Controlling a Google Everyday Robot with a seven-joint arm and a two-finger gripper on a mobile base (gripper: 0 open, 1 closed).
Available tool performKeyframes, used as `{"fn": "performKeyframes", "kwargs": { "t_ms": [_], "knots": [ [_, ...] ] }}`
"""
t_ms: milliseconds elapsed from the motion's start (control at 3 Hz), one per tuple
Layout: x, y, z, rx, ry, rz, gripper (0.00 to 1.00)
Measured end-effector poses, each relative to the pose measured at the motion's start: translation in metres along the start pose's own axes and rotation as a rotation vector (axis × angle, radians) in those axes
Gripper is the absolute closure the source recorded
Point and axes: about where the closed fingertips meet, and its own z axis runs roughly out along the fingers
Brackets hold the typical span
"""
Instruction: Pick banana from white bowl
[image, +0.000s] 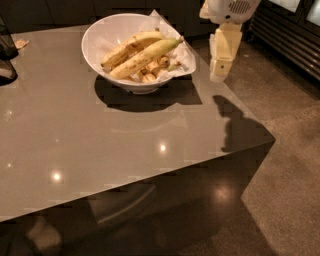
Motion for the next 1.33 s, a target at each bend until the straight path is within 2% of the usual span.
{"fn": "performKeyframes", "kwargs": {
  "t_ms": [333, 667, 1333],
  "knots": [
    [-0.008, -0.008, -0.002, 0.028, -0.017, -0.006, 0.00],
    [-0.014, -0.016, -0.001, 0.035, -0.032, -0.037, 0.00],
    [-0.073, -0.055, 0.013, 0.017, -0.116, -0.153, 0.00]
  ]
}}
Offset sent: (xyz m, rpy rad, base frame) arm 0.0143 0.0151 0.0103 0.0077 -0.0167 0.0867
